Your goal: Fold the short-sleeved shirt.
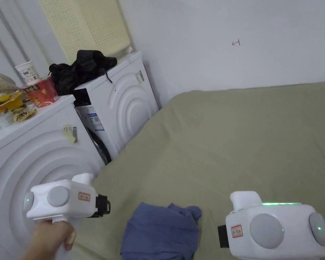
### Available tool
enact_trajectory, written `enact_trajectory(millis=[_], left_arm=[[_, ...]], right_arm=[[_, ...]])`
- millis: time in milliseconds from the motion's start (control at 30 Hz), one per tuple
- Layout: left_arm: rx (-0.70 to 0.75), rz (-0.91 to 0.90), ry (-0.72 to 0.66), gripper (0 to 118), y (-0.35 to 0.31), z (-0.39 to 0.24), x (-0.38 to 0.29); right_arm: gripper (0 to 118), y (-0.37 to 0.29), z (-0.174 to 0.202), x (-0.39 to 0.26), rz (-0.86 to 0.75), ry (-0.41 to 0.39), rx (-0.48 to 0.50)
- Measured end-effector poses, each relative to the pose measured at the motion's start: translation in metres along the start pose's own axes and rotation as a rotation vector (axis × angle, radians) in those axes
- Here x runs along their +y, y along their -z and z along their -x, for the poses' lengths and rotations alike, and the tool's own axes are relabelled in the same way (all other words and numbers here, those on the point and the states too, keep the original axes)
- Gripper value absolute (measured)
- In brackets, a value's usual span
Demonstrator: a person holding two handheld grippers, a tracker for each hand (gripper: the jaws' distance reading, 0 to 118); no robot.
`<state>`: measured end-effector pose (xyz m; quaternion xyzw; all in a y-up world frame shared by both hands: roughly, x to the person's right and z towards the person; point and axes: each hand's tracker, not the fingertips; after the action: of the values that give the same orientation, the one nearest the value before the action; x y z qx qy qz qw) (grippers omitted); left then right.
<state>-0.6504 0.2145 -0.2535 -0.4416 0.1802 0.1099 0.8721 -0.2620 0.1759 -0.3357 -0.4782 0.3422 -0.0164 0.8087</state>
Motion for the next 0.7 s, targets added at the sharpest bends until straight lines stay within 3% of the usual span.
enact_trajectory(millis=[100,200,300,567,700], left_arm=[[0.025,-0.01,0.099,0,-0.018,-0.068,-0.02],[0.01,-0.031,0.096,0,-0.017,-0.15,-0.053],[-0.139,-0.036,0.062,0,-0.012,-0.239,-0.087],[-0.288,-0.188,0.185,0,-0.055,-0.438,-0.157],[-0.322,-0.25,0.252,0,-0.084,-0.504,-0.169]], right_arm=[[0,-0.025,-0.028,-0.007,-0.044,-0.019,-0.038],[0,-0.052,-0.069,-0.019,-0.093,-0.013,-0.107],[0,-0.084,-0.122,-0.036,-0.115,0.038,-0.186],[0,-0.207,-0.257,-0.108,-0.213,0.072,-0.496],[0,-0.254,-0.292,-0.139,-0.257,0.101,-0.645]])
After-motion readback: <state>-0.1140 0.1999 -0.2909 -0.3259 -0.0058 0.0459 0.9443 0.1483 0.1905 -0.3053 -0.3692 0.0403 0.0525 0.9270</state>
